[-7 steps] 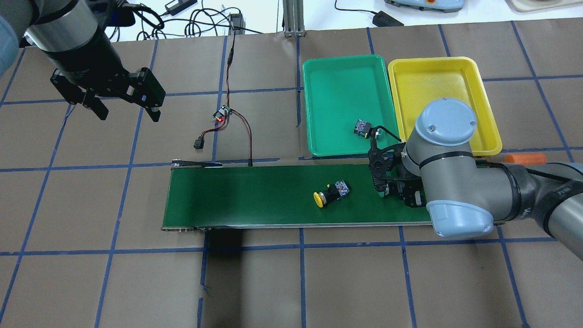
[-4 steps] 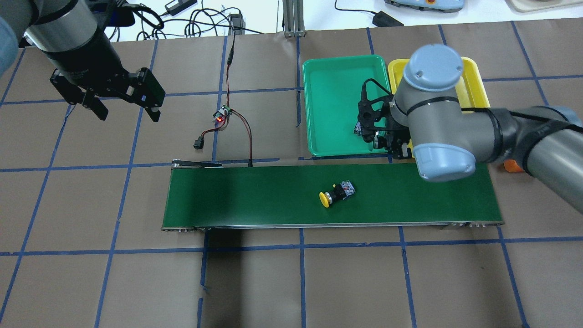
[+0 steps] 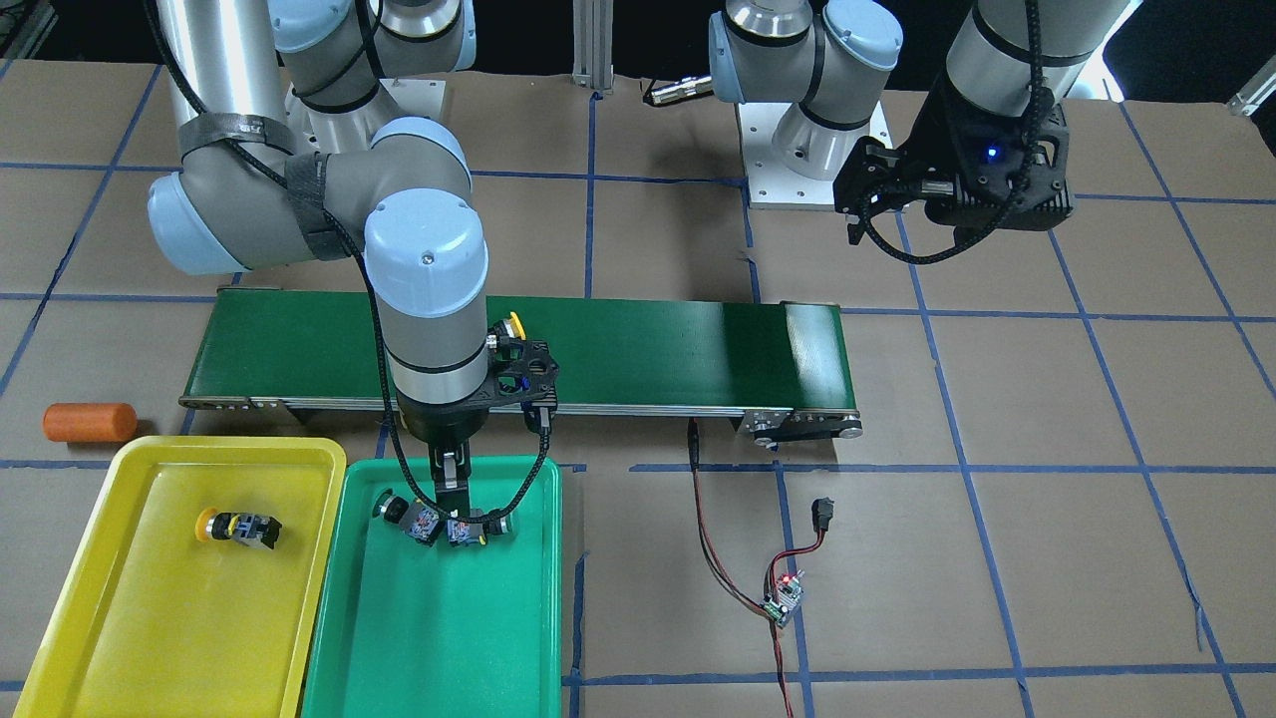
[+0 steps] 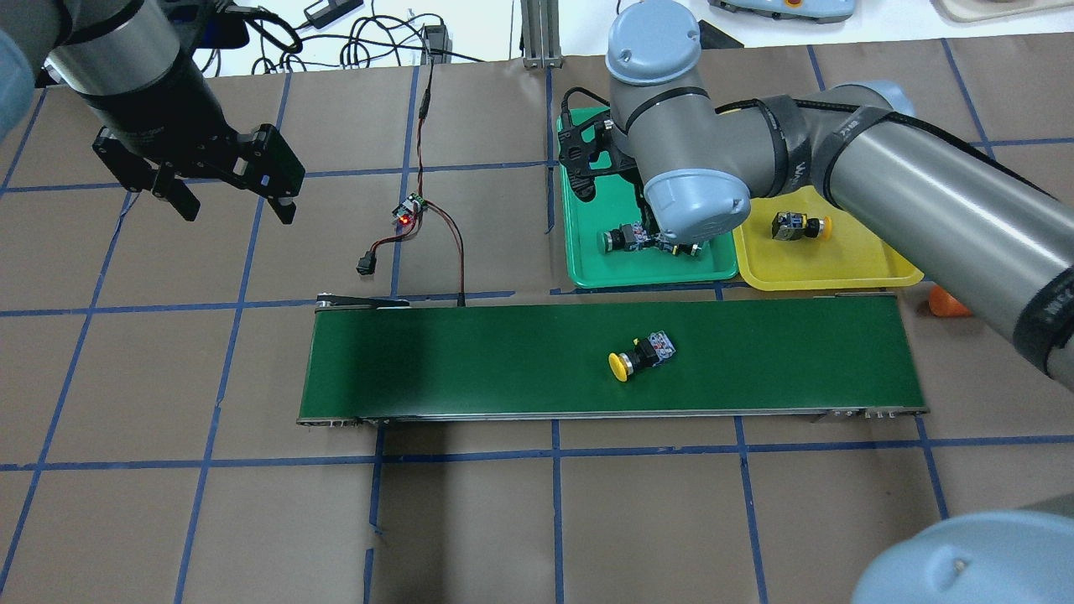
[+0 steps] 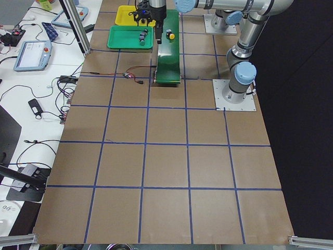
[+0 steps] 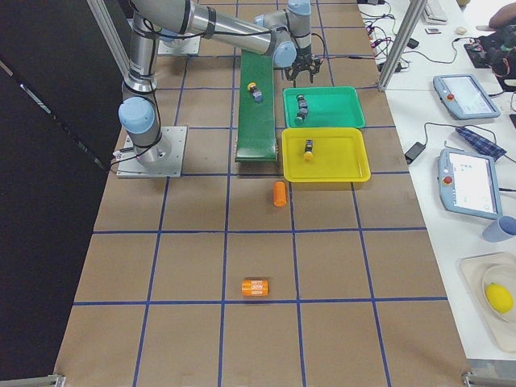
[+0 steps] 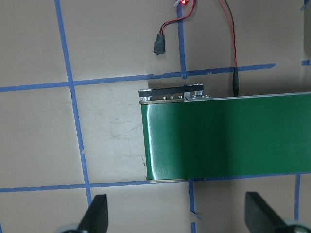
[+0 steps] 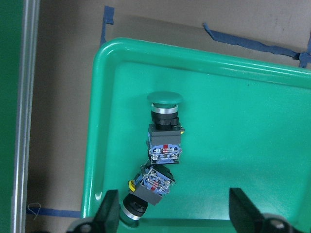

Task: Sort buttons by color to trays
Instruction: 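Place the green-capped button in the green tray with the right gripper, then grasp the last yellow-capped button on the belt with the right gripper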

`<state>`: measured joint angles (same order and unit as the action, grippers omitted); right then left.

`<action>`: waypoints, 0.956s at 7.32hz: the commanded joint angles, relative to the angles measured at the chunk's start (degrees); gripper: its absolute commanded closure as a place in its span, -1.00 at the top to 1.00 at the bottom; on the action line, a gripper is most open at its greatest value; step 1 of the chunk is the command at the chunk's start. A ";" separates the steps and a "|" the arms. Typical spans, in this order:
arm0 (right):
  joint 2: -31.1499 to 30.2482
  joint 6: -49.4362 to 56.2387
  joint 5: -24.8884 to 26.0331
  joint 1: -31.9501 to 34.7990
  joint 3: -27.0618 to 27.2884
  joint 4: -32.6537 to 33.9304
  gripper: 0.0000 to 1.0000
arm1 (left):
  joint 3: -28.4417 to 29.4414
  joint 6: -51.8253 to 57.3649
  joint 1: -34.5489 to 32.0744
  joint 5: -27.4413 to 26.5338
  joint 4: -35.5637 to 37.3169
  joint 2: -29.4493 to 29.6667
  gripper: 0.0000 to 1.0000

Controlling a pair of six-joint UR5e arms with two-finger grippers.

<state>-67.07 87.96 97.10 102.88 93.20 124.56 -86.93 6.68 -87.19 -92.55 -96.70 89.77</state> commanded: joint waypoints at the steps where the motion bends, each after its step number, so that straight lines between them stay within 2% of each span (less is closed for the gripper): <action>1: -1.21 0.20 -0.42 -2.32 2.50 -0.11 1.00 | 0.00 0.00 0.00 0.00 0.02 -0.03 1.00; 3: -6.55 1.33 -0.42 -7.23 8.19 -0.11 1.00 | 0.00 0.00 0.00 0.00 -0.07 -0.03 1.00; 6: -17.71 9.93 -0.77 -15.66 21.89 0.42 1.00 | 0.00 0.00 0.00 -0.09 0.02 -0.03 1.00; 7: -21.22 10.30 -3.82 -18.39 25.94 0.42 1.00 | 0.00 0.00 0.00 0.00 0.02 -0.03 1.00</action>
<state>-83.67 96.63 95.66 87.98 113.70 124.91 -86.92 6.68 -87.19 -92.59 -96.68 89.73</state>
